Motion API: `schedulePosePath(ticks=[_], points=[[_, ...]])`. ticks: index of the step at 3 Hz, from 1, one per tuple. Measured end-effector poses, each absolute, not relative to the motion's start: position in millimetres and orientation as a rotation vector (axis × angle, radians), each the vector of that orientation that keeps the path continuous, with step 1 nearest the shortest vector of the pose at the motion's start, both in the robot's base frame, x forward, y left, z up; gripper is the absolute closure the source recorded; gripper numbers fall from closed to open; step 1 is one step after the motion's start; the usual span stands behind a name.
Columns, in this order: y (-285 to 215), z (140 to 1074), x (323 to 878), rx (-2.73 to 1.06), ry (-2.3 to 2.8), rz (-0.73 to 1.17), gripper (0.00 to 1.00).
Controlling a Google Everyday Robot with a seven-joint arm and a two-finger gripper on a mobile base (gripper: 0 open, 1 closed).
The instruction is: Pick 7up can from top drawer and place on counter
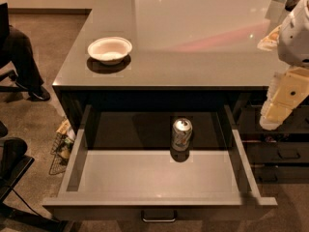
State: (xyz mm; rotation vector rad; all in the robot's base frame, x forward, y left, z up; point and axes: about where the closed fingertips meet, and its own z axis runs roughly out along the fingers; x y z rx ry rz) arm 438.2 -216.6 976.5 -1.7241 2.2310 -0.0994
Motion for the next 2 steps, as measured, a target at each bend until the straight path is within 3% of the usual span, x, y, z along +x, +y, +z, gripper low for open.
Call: schedulePosePath(ticks=[2], points=[[-217.1, 970.1, 440.3, -1.699, 2.221, -0.068, 0.0]])
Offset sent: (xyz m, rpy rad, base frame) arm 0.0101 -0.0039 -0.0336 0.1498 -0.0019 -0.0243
